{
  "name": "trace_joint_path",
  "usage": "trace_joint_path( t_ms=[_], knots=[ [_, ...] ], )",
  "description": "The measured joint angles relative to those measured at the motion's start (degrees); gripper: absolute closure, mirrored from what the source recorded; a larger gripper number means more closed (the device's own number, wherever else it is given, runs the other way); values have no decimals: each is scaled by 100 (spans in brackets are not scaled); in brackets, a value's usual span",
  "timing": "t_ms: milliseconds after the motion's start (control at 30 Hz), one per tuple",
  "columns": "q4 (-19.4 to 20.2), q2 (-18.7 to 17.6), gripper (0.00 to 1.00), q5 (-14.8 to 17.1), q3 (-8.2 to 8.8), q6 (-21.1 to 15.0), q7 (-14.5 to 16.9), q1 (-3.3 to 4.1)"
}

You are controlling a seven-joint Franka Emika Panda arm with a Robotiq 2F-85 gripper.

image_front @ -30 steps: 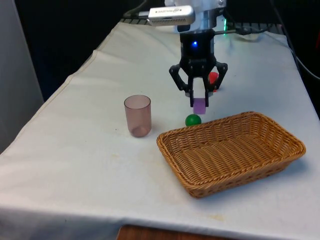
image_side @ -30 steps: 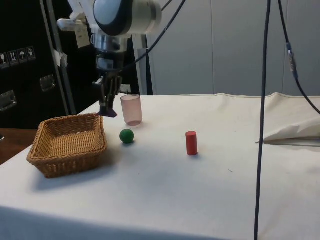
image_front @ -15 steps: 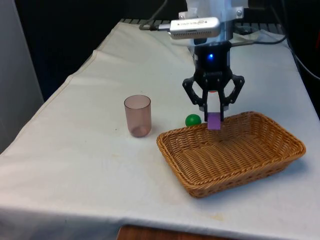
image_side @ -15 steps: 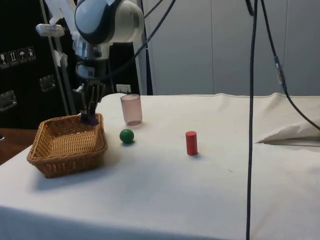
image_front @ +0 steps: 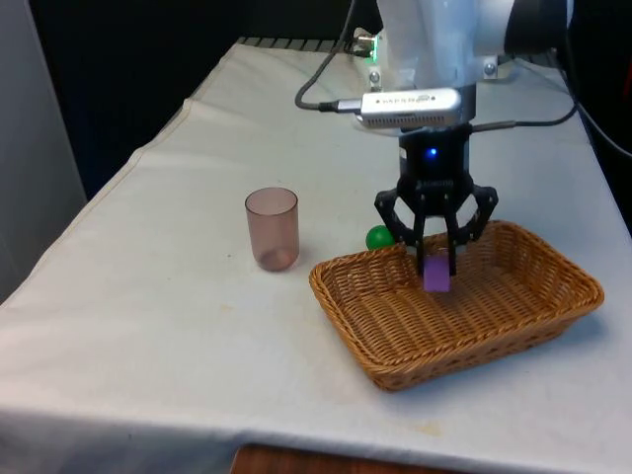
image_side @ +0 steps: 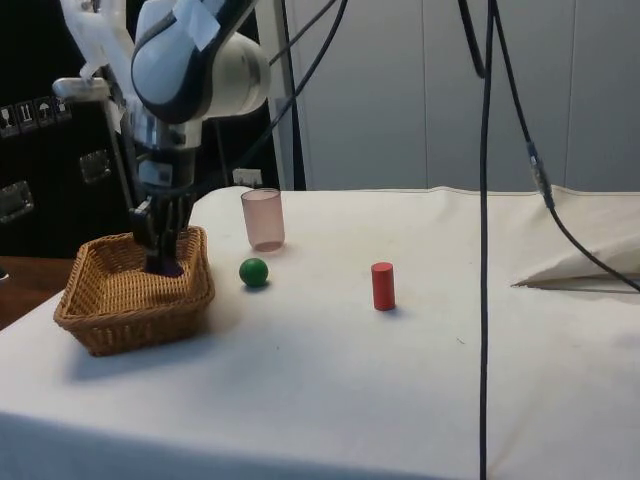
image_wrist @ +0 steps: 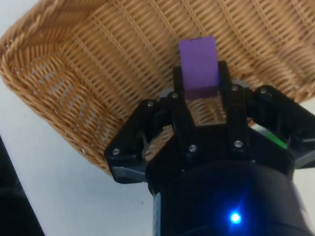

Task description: Pick up the triangular block and place it into the basket.

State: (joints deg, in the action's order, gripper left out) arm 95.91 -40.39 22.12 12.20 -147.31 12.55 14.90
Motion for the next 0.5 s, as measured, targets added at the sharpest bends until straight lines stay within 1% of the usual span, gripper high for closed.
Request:
trace_joint_path(
  t_ms=[67,167,200,300,333,500],
  knots=[
    [-132,-132,66,0,-34,-6,-34,0],
    [-235,-235,55,0,-57,-11,-57,0],
    [-286,-281,55,0,-57,-11,-69,0],
    [-413,-395,42,0,-63,-11,-92,6],
    [-453,-430,32,0,-63,-6,-97,11],
    [-458,-435,9,0,-63,-6,-109,17]
  ],
)
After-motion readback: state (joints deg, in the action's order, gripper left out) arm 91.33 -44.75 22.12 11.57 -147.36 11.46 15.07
